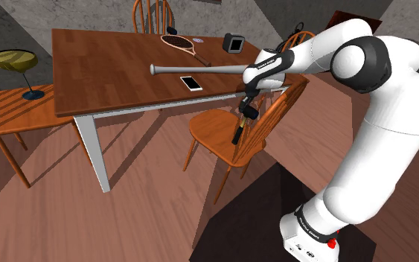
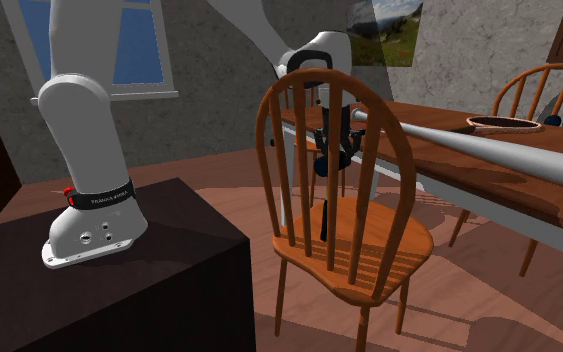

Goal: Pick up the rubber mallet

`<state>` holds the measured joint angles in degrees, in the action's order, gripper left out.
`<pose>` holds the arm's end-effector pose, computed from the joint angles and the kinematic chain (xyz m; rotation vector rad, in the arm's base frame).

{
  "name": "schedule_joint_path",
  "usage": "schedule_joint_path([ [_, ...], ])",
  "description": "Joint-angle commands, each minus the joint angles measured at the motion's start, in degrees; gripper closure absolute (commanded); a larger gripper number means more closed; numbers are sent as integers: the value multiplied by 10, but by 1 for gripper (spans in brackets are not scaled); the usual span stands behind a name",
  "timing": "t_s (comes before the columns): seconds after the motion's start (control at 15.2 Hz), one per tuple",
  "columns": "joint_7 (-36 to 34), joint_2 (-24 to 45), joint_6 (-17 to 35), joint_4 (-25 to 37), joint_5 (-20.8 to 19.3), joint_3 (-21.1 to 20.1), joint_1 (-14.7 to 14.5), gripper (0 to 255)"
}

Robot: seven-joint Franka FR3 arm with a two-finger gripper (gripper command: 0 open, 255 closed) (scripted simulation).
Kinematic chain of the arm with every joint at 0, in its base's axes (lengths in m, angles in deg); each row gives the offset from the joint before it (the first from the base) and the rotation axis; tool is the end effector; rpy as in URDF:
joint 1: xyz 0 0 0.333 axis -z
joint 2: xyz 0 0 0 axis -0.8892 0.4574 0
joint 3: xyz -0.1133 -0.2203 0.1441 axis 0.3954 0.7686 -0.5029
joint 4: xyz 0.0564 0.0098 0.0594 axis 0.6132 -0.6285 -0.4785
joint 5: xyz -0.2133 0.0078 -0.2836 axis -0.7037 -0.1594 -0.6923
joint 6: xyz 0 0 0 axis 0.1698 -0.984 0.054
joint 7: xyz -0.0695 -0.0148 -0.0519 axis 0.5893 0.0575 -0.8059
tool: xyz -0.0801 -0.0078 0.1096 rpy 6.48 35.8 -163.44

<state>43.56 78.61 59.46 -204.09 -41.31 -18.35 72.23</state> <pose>0.5211 -0.2361 0.2673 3.0315 0.3412 0.1231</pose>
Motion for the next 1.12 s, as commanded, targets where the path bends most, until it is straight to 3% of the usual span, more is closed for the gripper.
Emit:
schedule_joint_path([
  [0.0,0,0,0,0,0,0,0,255],
  [0.26,0,0,1,-2,0,0,0,255],
  [1.06,-13,-56,-79,24,-23,9,-7,255],
])
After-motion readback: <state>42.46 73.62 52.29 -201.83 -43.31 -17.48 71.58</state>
